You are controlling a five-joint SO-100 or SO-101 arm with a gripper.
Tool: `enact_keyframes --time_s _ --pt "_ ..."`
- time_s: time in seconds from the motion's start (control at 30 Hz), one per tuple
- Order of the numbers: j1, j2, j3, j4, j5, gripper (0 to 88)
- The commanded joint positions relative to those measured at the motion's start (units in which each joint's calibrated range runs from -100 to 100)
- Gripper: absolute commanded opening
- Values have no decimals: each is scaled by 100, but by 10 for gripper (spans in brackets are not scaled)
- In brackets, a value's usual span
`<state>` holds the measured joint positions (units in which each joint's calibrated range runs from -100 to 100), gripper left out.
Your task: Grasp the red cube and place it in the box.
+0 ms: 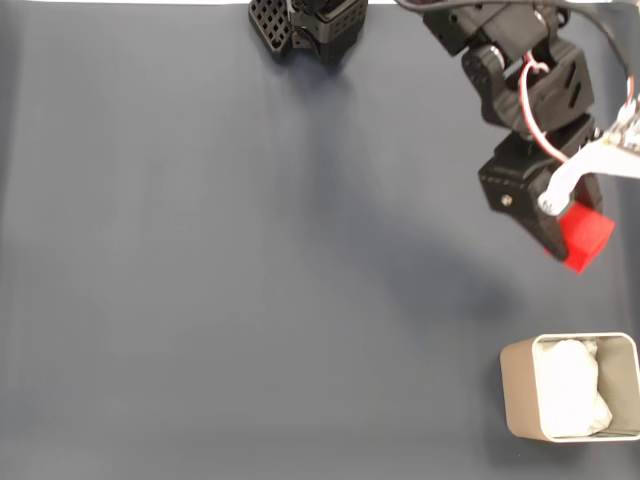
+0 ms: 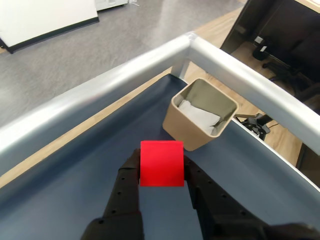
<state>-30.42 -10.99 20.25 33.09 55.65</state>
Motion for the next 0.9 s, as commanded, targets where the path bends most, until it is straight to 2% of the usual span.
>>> enact_keyframes --time_s 0.0,0.87 --pt "194 171 -748 18 -73 0" --pt "890 1688 -2846 18 -147 0"
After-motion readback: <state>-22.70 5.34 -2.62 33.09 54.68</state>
